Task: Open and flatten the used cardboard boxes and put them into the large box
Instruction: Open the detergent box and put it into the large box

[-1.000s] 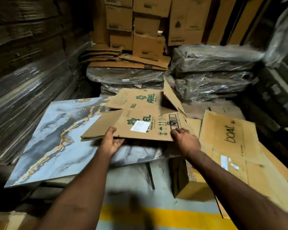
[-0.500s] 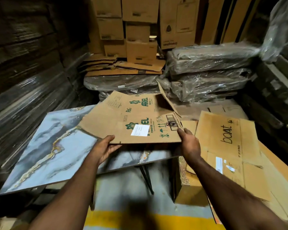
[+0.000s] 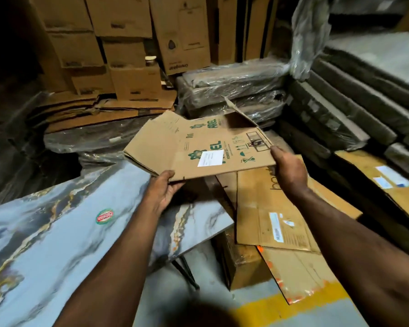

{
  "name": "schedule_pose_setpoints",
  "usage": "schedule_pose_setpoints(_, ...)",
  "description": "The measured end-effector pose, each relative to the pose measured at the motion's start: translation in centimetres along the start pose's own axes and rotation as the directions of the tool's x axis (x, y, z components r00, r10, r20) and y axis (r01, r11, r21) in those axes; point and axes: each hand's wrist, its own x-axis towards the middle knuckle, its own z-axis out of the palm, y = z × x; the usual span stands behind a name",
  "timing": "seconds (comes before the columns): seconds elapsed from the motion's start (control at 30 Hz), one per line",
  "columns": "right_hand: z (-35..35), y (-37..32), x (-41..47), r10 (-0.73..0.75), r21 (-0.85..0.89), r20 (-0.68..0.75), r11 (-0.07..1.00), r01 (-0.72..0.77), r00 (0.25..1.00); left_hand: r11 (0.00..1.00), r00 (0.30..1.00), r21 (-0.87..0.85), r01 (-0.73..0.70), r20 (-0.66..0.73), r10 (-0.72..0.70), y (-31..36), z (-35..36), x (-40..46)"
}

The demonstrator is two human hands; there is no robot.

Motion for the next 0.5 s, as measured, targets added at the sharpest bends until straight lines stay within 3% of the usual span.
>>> schedule_pose_setpoints(0.13, -2.3, 6.4, 1.6, -0.002, -0.057, -0.089, 0.998, -0.003, 0.996, 0.997, 0.995, 0.03, 0.069, 0.071, -0.071, -3.5, 7.0, 3.5)
schedule_pose_setpoints(0.27, -1.9, 13.9, 3.3, 0.054, -0.229, 0.009, 0.972, -0.05, 0.999, 0.987, 0.984, 0.055, 0.149, 0.095, -0.154, -8.8, 11.9, 7.3)
schedule_pose_setpoints(0.37, 0.2, 19.1, 3.3, 0.093, -0.353, 0.083, 0.934, -0.058, 0.992, 0.953, 0.964, 0.171, 0.249, 0.047, -0.26, -13.5, 13.5, 10.4)
schedule_pose_setpoints(0.43, 2.4, 21.6, 2.3, 0.1, -0.454, 0.199, 0.891, 0.001, 0.975, 0.903, 0.934, 0.248, 0.352, -0.029, -0.356, -17.1, 13.8, 11.7)
schedule_pose_setpoints(0.5, 5.4, 23.1, 0.3, 0.168, -0.531, 0.425, 0.842, 0.094, 0.89, 0.831, 0.883, 0.303, 0.466, -0.112, -0.455, -20.9, 13.4, 12.5)
